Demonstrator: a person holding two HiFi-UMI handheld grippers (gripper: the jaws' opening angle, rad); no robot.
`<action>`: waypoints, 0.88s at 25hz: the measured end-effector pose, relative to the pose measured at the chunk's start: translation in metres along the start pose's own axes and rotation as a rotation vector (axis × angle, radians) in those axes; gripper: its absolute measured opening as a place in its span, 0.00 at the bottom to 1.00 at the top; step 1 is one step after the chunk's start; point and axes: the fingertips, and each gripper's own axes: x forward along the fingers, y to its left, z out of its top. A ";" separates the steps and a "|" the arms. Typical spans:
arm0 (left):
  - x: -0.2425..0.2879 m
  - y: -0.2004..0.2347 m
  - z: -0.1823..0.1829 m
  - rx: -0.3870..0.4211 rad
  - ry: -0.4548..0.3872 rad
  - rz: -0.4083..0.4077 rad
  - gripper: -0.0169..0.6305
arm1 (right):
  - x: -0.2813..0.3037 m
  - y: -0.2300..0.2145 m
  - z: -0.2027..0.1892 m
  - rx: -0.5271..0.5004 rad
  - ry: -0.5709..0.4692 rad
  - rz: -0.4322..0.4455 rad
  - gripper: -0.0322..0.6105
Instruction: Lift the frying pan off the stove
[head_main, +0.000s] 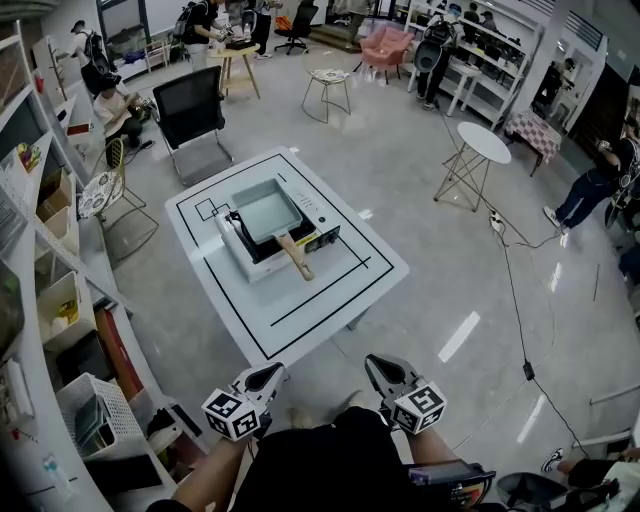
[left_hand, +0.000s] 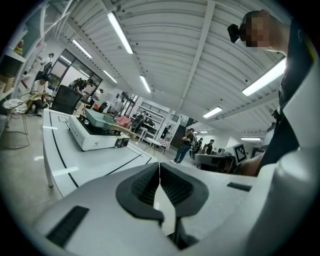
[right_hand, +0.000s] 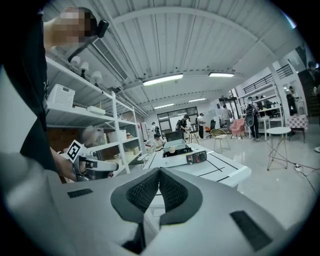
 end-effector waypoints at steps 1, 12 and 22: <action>0.001 -0.001 0.000 0.001 0.002 -0.002 0.04 | -0.002 -0.001 0.000 0.000 0.000 -0.004 0.09; 0.017 -0.002 0.004 -0.002 -0.003 0.008 0.05 | -0.022 -0.022 0.009 -0.019 0.004 -0.045 0.09; 0.021 0.022 0.015 -0.004 0.006 0.066 0.05 | 0.020 -0.036 0.017 -0.013 -0.004 0.022 0.09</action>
